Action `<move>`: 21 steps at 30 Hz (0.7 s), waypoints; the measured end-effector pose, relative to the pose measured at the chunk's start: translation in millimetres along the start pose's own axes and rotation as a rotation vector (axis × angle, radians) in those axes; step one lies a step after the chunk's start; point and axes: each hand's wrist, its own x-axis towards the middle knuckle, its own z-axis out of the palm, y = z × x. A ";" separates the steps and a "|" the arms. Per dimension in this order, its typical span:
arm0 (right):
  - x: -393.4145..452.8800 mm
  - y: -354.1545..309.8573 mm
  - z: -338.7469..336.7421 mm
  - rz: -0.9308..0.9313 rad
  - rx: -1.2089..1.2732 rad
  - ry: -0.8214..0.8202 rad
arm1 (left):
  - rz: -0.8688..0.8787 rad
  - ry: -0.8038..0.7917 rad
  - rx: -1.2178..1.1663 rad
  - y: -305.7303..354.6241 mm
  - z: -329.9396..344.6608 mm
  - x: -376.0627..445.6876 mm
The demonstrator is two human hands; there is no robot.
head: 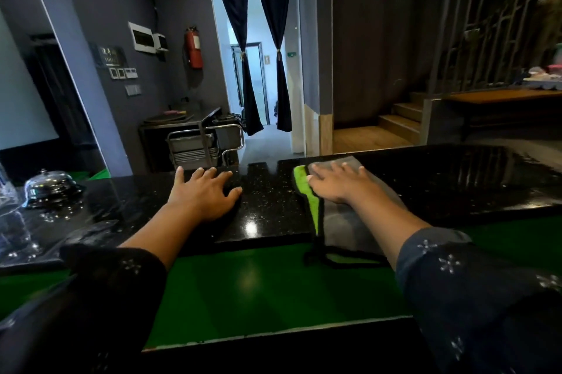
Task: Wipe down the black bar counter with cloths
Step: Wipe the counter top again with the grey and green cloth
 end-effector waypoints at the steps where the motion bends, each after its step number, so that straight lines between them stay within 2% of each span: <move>1: -13.1 -6.8 3.3 -0.056 0.002 -0.003 | 0.007 -0.026 -0.067 10.4 -2.6 -0.4; 4: -42.4 0.9 6.7 -0.170 -0.019 -0.035 | 0.035 -0.155 -0.306 46.1 2.8 -7.2; 6: -48.5 19.0 1.9 -0.184 -0.027 -0.067 | 0.059 -0.218 -0.289 55.1 8.5 -9.4; 11: -16.1 45.5 -7.2 -0.056 -0.021 -0.073 | 0.069 -0.212 -0.239 55.2 12.7 -9.8; 17: 45.9 -2.7 -4.3 0.027 -0.040 -0.072 | 0.062 -0.207 -0.255 57.2 15.3 -2.6; 21: 33.0 -36.8 -0.9 -0.084 -0.019 -0.086 | 0.056 -0.211 -0.259 54.2 9.7 -1.5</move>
